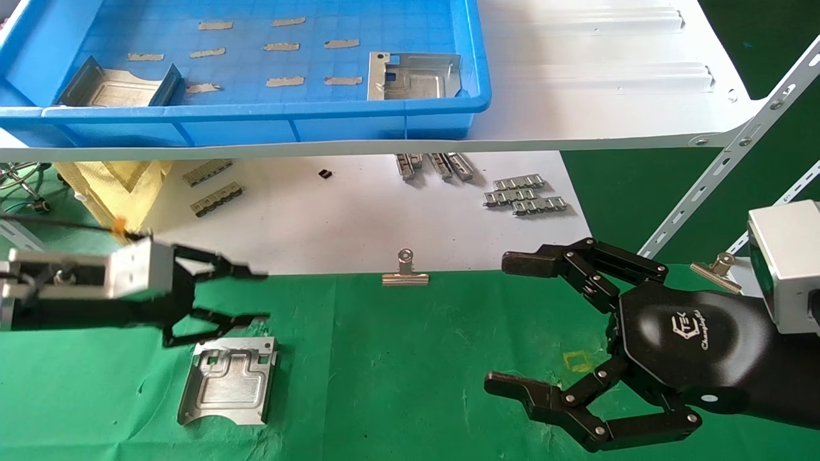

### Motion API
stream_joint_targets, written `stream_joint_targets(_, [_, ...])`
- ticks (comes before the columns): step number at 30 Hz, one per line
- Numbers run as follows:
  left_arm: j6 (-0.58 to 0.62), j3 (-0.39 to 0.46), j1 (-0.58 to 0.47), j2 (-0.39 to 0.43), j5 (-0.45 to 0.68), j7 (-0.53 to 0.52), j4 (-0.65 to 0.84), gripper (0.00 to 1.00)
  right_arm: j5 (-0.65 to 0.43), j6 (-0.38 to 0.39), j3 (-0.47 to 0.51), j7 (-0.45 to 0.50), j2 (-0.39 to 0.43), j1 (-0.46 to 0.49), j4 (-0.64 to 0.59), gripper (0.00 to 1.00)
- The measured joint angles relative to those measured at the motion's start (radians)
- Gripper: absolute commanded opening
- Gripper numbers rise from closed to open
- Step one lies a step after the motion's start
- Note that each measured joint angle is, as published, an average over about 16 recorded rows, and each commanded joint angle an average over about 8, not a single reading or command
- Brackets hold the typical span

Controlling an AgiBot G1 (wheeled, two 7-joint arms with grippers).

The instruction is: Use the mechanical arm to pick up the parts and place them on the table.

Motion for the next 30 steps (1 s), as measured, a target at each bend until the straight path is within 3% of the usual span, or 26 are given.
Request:
stream_joint_targets(9, [0.012,-0.058,0.081,-0.014,-0.135,-0.123,-0.031,1.0,0.0,0.0,0.0,0.0,0.0,0.0,0.0,1.0])
stream_joint_targets(20, [0.009,-0.08,0.108,-0.024,-0.153,-0.156,-0.07,1.0,0.0,0.0,0.0,0.0,0.0,0.0,0.0,1.0])
stream_joint_targets(30, [-0.004,-0.153,0.175,-0.057,-0.169,-0.248,-0.21,1.0,0.0,0.0,0.0,0.0,0.0,0.0,0.0,1.0])
